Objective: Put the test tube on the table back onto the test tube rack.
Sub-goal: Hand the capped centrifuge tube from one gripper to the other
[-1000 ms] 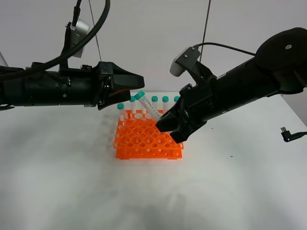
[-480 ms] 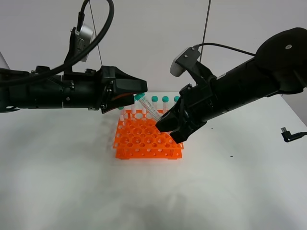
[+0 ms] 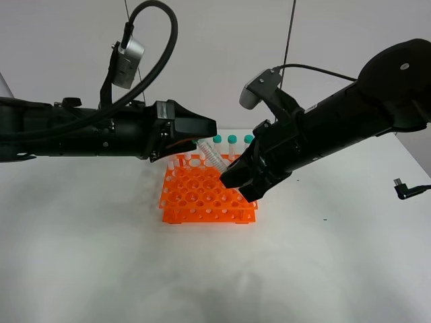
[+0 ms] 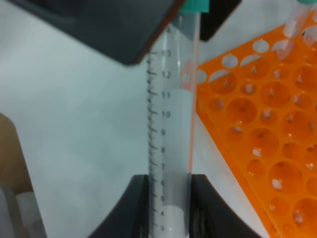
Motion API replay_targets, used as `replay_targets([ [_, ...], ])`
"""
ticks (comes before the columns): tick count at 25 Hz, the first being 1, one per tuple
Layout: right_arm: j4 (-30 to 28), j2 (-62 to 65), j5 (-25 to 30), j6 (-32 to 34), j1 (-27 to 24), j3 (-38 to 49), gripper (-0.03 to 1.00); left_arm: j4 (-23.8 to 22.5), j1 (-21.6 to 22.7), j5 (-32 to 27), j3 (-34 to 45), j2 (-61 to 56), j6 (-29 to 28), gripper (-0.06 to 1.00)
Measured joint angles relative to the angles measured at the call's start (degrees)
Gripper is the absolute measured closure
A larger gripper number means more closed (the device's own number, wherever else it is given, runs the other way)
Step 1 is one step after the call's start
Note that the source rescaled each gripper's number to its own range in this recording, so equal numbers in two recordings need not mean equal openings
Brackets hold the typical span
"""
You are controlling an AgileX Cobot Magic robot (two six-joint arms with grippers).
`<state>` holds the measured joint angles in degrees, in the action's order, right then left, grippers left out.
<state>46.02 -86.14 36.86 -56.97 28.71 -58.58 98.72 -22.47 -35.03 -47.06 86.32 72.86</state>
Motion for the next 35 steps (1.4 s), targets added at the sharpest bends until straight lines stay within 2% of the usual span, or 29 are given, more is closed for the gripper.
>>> replay_targets([
  [35, -0.3, 0.0, 1.0, 0.7, 0.0, 0.0, 0.96, 0.2, 0.9, -2.5, 0.0, 0.0, 0.3, 0.12],
])
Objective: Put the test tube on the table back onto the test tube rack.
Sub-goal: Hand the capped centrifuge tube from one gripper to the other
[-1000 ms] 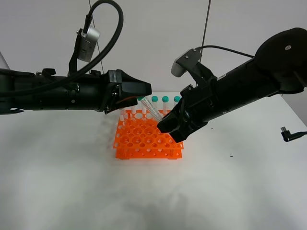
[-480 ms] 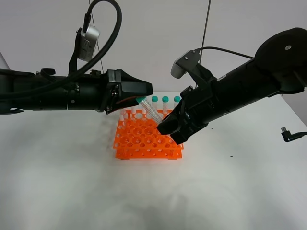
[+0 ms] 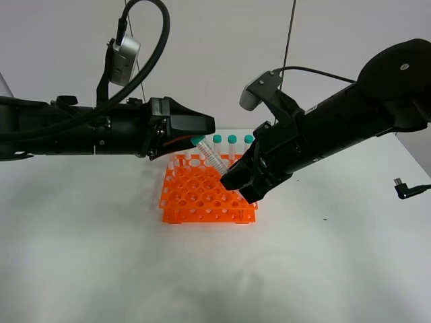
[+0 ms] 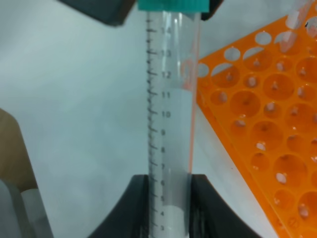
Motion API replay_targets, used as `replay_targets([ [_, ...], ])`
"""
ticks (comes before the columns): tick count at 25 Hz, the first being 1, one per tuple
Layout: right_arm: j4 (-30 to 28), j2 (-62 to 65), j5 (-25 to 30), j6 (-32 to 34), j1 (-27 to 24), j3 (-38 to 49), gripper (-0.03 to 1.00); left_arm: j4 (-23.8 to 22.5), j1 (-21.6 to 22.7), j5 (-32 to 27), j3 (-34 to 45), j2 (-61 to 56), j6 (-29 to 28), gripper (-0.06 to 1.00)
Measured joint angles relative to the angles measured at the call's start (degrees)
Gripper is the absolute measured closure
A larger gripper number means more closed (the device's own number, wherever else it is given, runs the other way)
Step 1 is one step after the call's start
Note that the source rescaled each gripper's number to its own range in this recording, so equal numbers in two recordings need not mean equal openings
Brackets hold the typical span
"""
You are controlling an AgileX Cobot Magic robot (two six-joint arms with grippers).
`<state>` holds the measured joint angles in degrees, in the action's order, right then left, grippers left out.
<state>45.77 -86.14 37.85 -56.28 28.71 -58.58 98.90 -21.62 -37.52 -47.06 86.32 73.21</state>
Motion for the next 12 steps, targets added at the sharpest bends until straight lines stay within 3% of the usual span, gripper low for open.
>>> replay_targets([
  [4, 0.5, 0.0, 0.0, -0.2, 0.0, 0.0, 0.96, -0.2, 0.0, 0.0, 0.0, 0.0, 0.0, 0.20],
  [12, 1.5, 0.0, 0.1, -0.9, 0.0, 0.0, 0.96, -0.2, 0.0, -0.3, 0.0, 0.0, 0.0, 0.26],
])
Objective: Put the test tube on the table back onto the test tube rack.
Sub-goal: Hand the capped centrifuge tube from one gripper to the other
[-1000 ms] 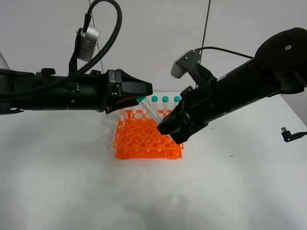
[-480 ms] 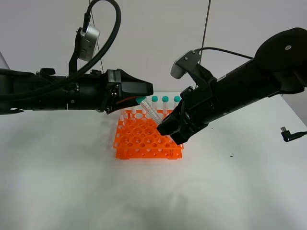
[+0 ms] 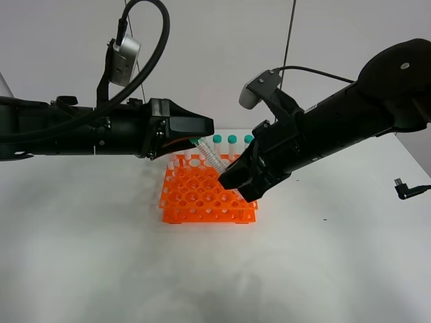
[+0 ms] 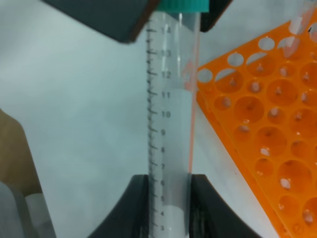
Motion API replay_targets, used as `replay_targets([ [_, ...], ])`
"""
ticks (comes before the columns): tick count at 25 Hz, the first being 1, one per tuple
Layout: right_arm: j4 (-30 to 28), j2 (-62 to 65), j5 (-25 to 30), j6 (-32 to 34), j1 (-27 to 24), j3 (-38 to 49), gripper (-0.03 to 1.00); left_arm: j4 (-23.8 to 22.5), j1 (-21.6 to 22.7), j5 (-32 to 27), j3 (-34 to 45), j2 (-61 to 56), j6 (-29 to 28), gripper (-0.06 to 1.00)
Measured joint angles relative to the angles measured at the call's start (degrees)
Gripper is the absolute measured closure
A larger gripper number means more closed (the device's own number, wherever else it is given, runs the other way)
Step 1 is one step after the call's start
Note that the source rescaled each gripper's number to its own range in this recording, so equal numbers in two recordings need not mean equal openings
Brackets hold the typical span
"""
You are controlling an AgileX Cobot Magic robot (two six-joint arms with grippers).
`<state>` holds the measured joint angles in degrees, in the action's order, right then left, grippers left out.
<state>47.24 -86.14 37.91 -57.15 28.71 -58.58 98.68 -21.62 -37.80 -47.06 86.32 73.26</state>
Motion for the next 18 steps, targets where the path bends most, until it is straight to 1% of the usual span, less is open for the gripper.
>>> replay_targets([
  [2, 0.0, 0.0, 0.0, 0.0, 0.0, 0.0, 0.96, 0.0, 0.0, 0.0, 0.0, 0.0, 0.0, 0.34],
  [7, 0.0, 0.0, 0.0, 0.0, 0.0, 0.0, 0.96, 0.0, 0.0, -0.2, 0.0, 0.0, 0.0, 0.61],
  [8, 0.1, 0.0, 0.0, -0.1, 0.0, 0.0, 0.96, -0.1, 0.0, -0.3, 0.0, 0.0, 0.0, 0.69],
  [10, 0.2, 0.0, 0.0, -0.2, 0.0, 0.0, 0.96, -0.2, 0.0, -0.2, 0.0, 0.0, 0.0, 0.86],
  [11, 0.2, 0.0, 0.0, -0.2, 0.0, 0.0, 0.96, -0.2, 0.0, -0.2, 0.0, 0.0, 0.0, 0.93],
  [18, 0.2, 0.0, 0.0, -0.2, 0.0, 0.0, 0.96, -0.2, 0.0, -0.2, 0.0, 0.0, 0.0, 0.94],
])
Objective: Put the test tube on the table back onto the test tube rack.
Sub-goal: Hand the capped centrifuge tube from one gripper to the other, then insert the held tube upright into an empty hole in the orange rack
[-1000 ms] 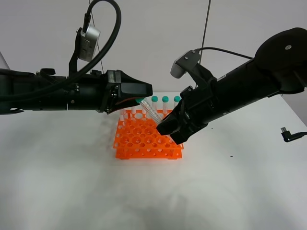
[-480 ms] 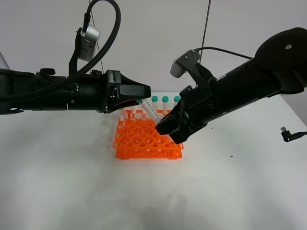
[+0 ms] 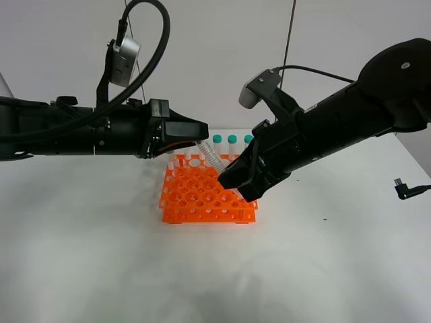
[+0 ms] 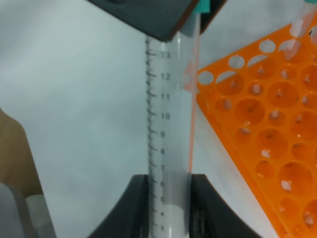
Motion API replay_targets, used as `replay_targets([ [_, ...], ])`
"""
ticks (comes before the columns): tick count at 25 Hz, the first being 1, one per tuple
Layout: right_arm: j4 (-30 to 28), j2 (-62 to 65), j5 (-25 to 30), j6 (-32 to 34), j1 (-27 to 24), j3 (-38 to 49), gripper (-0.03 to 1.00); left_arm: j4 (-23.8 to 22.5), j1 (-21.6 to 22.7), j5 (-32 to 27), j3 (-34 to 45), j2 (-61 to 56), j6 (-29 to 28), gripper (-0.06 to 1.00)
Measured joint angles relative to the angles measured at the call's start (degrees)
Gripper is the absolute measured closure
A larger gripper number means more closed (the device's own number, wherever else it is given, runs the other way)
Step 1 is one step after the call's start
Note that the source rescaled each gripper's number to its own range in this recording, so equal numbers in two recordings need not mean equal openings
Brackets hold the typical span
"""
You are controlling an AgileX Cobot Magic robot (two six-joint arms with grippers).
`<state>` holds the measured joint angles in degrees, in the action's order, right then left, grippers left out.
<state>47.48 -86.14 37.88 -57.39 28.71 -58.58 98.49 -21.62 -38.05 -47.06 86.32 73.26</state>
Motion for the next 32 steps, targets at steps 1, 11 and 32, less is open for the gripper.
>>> replay_targets([
  [1, 0.0, 0.0, 0.0, 0.0, 0.0, 0.0, 0.96, 0.0, 0.0, -0.1, 0.0, 0.0, 0.0, 0.94],
  [11, 0.0, 0.0, -0.5, 0.0, 0.0, 0.0, 0.40, 0.0, 0.0, -1.3, 0.0, 0.0, 0.0, 0.94],
  [32, -39.8, 4.5, 17.4, 48.8, -2.8, -15.4, -0.03, 0.0, 0.0, -2.3, 0.0, 0.0, 0.0, 0.94],
])
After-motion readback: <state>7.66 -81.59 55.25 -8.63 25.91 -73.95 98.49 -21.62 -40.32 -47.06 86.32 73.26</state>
